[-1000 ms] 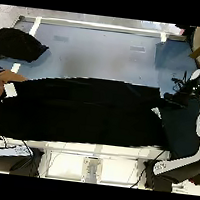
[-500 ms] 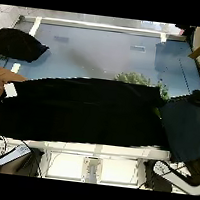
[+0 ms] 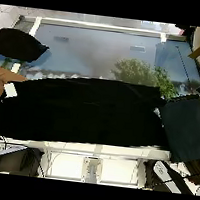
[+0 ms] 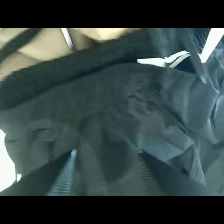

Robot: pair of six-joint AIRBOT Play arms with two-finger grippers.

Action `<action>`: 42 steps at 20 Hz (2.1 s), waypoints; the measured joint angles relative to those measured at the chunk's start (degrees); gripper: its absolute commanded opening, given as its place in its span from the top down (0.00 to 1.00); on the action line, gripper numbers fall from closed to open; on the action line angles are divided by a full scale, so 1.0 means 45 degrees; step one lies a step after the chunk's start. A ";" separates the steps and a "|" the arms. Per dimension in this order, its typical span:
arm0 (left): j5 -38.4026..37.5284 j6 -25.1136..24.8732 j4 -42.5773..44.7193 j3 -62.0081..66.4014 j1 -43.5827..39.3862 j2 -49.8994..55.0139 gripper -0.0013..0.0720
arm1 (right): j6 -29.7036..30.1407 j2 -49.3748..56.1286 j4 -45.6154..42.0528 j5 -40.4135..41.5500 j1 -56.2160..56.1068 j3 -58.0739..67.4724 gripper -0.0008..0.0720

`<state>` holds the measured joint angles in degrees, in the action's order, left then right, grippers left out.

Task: Fold the clothes and pants, and hang the long-sleeved shirts on hangers.

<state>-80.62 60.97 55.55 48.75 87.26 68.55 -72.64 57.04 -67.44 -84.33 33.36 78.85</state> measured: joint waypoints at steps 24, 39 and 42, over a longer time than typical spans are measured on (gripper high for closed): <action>0.1520 -0.2268 0.0330 0.0019 -0.1413 0.2929 0.96 | -0.1253 -0.0209 0.0986 -0.1141 0.0024 0.0000 0.43; -0.0068 -0.1851 -0.1282 0.2419 -0.1928 0.1559 0.96 | 0.0491 -0.2943 -0.0282 -0.0364 0.2939 -0.6596 0.42; -0.0068 -0.1656 -0.1360 0.2453 -0.1938 0.1472 0.96 | 0.1112 -0.1923 0.0136 -0.0136 0.3497 -0.8995 0.42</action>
<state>-80.93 53.52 49.43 59.79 78.54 75.18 -67.64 48.38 -66.83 -84.95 49.10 38.37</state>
